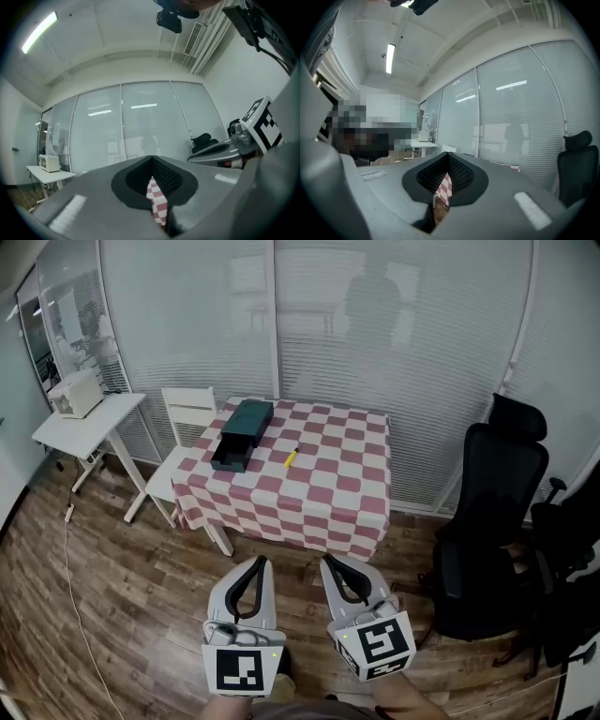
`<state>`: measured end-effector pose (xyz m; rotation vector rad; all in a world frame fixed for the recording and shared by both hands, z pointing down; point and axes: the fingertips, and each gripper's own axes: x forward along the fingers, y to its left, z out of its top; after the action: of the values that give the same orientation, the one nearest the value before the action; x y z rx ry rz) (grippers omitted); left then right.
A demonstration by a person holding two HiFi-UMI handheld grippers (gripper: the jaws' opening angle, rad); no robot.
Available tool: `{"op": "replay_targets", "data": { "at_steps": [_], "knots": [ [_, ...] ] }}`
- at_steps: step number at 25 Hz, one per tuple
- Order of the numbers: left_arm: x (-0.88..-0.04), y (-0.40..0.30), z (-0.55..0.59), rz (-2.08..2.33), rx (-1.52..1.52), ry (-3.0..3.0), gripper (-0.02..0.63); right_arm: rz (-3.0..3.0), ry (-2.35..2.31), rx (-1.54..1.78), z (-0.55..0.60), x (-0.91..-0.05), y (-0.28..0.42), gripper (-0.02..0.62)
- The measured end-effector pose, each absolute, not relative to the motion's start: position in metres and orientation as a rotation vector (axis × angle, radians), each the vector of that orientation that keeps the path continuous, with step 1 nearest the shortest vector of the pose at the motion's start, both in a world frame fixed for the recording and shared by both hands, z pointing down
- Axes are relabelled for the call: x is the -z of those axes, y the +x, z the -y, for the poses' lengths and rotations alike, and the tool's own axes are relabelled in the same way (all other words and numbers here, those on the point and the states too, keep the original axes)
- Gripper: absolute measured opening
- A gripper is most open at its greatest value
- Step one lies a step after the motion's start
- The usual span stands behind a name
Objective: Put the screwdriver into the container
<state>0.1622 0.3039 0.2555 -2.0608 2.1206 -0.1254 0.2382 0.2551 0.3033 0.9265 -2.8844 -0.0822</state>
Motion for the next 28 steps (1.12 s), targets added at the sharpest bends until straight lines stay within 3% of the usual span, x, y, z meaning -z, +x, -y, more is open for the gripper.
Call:
{"op": "replay_targets", "data": {
  "at_steps": [14, 28],
  "knots": [
    [-0.233, 0.058, -0.210, -2.011, 0.034, -2.098, 0.000, 2.834, 1.044, 0.140, -0.158, -0.282, 0.142, 0.025],
    [-0.279, 0.031, -0.133, -1.992, 0.130, -2.242, 0.000, 2.754, 1.111, -0.004, -0.092, -0.324, 0.118, 0.025]
  ]
}}
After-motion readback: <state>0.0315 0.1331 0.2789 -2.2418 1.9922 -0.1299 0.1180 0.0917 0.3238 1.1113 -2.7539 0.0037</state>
